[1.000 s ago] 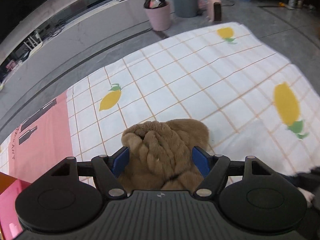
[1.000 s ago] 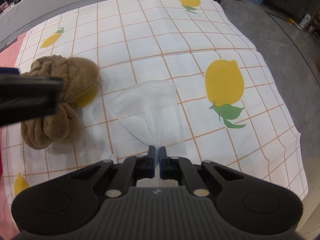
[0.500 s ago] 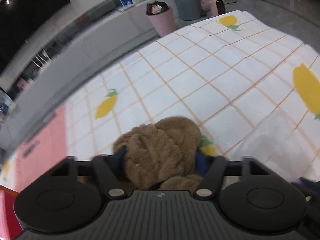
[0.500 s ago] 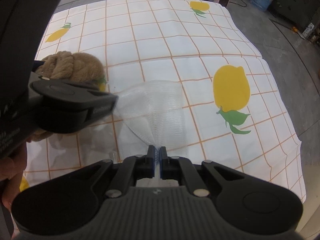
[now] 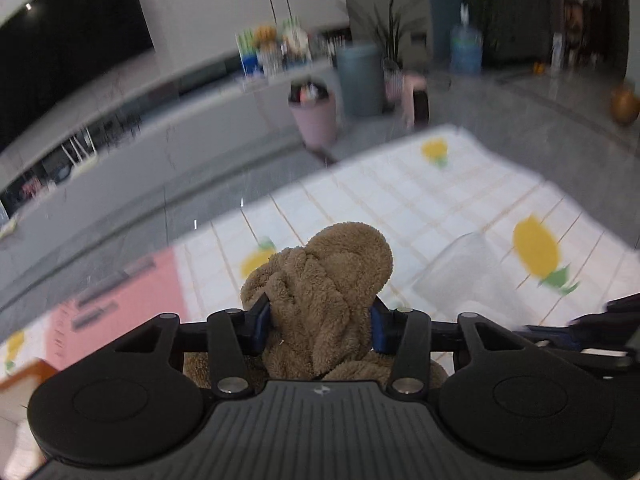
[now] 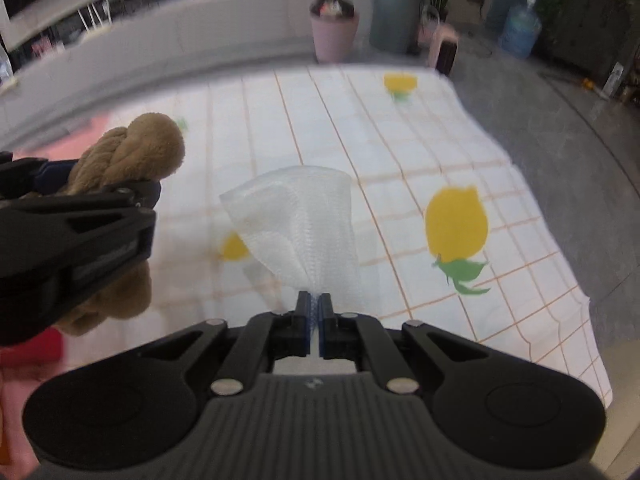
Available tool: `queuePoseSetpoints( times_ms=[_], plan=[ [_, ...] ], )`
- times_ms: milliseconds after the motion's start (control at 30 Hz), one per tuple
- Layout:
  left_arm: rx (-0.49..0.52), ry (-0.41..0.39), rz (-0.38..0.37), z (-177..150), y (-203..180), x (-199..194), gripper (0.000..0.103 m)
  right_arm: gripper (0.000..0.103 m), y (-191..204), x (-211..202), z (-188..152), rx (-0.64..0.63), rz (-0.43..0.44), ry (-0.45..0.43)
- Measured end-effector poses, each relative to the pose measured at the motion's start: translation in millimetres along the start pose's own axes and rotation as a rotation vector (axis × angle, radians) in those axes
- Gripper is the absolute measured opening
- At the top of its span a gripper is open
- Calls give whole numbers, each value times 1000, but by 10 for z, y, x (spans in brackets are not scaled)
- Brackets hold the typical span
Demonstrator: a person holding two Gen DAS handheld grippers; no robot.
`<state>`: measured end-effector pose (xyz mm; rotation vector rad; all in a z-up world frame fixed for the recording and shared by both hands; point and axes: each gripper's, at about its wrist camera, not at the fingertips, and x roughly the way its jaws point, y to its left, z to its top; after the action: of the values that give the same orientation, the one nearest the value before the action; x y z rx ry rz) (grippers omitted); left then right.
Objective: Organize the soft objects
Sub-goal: 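Lift the plush with the left gripper while the right lifts the bag toward the box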
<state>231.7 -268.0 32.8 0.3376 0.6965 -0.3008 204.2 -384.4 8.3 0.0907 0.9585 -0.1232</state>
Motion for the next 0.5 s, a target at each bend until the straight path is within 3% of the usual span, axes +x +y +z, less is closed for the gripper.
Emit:
queuePoseSetpoints(
  times_ms=[100, 267, 400, 500],
  plan=[
    [-11, -79, 18, 41, 280, -531, 53, 0, 300, -453, 22, -40, 30, -95],
    [-51, -179, 122, -113, 980, -1322, 53, 0, 1070, -1150, 51, -139, 144, -259],
    [-116, -188, 221, -397, 1662, -1674, 53, 0, 1769, -1495, 37, -213, 295, -321],
    [-205, -167, 238, -678, 2129, -1800, 53, 0, 2314, -1592, 14, -286, 343, -336]
  ],
)
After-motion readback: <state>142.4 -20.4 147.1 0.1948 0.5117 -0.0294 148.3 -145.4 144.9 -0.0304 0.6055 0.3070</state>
